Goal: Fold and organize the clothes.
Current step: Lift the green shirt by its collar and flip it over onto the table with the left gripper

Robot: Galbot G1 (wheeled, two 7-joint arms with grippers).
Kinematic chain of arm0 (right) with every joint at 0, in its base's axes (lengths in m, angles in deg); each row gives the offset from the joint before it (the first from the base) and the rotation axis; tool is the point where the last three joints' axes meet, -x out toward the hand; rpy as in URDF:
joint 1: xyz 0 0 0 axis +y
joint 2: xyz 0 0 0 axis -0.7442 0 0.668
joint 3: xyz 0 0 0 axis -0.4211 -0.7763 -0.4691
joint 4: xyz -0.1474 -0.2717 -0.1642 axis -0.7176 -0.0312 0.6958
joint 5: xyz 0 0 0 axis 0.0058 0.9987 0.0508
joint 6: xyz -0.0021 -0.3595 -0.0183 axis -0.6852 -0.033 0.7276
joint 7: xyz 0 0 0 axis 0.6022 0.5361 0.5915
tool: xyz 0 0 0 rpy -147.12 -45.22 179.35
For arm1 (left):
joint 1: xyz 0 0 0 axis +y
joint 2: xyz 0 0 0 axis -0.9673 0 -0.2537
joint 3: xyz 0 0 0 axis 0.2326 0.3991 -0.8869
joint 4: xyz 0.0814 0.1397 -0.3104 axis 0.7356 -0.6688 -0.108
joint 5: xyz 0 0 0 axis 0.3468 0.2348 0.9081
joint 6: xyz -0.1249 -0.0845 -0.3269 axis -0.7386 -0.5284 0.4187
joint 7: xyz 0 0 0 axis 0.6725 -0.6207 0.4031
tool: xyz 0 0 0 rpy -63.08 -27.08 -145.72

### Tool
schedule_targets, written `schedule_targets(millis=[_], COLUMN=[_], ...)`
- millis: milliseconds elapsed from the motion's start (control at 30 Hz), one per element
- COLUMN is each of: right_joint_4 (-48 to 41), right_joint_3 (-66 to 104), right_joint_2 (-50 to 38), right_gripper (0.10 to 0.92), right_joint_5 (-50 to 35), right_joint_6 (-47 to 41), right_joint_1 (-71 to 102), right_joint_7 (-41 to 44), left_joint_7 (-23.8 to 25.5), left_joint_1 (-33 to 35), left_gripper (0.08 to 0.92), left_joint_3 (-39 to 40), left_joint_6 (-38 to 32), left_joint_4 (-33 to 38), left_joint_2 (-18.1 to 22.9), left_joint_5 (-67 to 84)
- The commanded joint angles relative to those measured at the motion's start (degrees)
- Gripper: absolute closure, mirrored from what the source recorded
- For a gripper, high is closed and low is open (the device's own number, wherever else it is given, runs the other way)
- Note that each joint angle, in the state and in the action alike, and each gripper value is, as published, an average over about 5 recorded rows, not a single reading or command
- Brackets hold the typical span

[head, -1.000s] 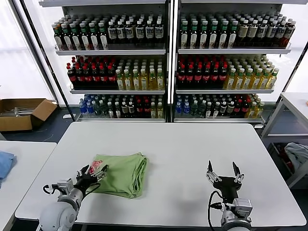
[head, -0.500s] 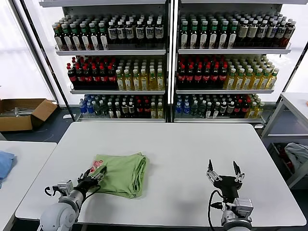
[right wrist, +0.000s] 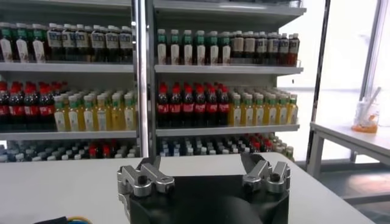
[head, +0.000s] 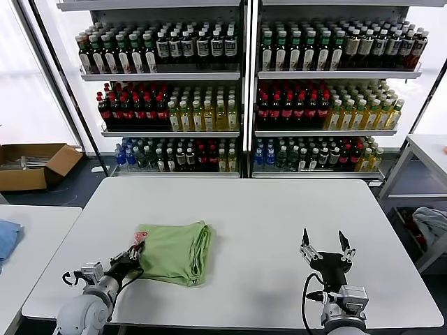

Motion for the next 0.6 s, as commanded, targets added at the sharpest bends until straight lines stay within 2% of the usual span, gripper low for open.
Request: schedule_targets(millis=[33,167,367,500,600], right_joint_4=[-0.1,-0.6,-1.9,-2.4,-2.6], right_joint_3=[-0.1,-0.2,-0.7,-1.0,-1.2], right_joint_2=[-0.2,-0.6,-0.9,-0.9,-0.8], right_gripper=[0.203,0.203,0.203,0.203,0.203], right_joint_5=[-0.2,-0.6,-1.2,-1.5,-1.6], right_joint_6=[-0.3,-0.4,-0.4,-0.4,-0.4], right_joint_1=[-0.9,-1.7,-3.1,-3.8,-3.8], right_joint_7=[-0.2,-0.3,-0.4,-0.5,-0.5], left_joint_7=[-1.0,-1.7,-0.4,0.9,1.5], left_joint_1=[0.0,-0.6,-0.6,-0.6,0.4], left_gripper=[0.874,0.898,0.898,0.898,0.898], left_joint_3=[-2.8,-9.5,-21.7,-26.3,-27.1], left_joint_6=[-2.1,-2.5,-3.1,-4.2,-4.3], left_joint_4=[-1.3,-0.8,-2.9,-5.2,-3.1], left_joint_2=[-0.7,-5.2,-18.7,-27.2,-29.2], left_joint_5=[-2.8,-2.4,-1.9,-2.9,-3.4])
